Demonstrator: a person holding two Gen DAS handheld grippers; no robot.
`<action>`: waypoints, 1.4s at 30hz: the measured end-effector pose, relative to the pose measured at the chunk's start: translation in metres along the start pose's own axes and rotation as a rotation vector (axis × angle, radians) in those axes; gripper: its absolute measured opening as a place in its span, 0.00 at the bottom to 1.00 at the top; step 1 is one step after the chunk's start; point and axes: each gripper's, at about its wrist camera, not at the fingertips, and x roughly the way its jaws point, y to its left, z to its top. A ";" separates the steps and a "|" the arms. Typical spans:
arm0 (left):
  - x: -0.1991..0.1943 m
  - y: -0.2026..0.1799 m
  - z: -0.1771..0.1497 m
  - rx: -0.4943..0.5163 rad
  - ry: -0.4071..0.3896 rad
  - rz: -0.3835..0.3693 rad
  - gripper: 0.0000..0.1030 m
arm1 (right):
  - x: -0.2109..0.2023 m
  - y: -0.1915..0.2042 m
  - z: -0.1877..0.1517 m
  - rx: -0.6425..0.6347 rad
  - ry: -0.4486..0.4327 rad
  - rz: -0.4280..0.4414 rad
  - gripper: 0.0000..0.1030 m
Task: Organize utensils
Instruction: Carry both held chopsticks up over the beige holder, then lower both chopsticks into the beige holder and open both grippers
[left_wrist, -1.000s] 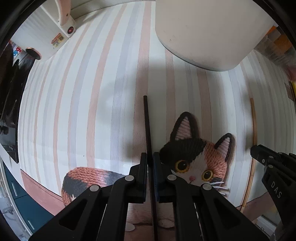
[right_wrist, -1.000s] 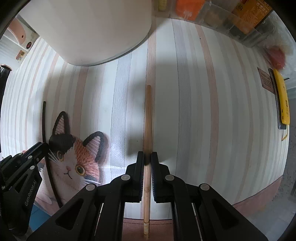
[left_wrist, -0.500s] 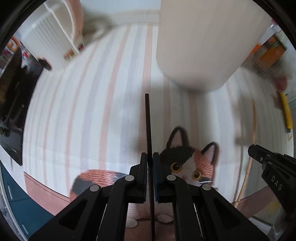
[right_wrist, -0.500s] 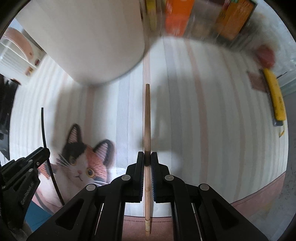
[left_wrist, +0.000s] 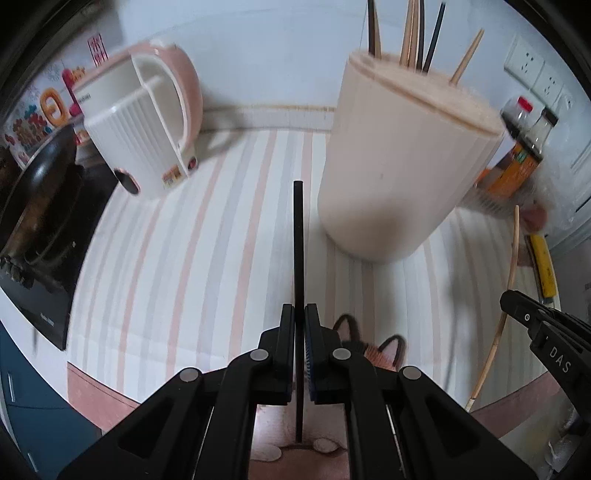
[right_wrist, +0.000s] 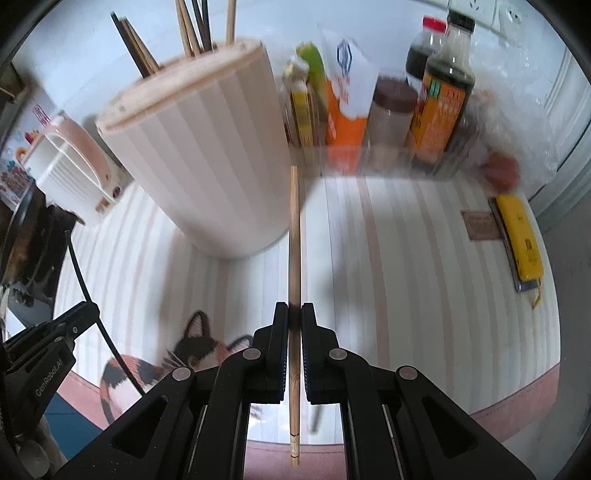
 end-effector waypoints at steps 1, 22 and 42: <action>-0.003 0.000 0.002 0.001 -0.010 0.000 0.03 | -0.005 0.000 0.003 0.001 -0.016 0.004 0.07; -0.106 0.011 0.070 -0.024 -0.267 -0.015 0.02 | -0.096 0.002 0.083 0.038 -0.245 0.116 0.07; -0.222 -0.014 0.157 -0.014 -0.445 -0.151 0.02 | -0.172 0.022 0.209 0.047 -0.462 0.245 0.07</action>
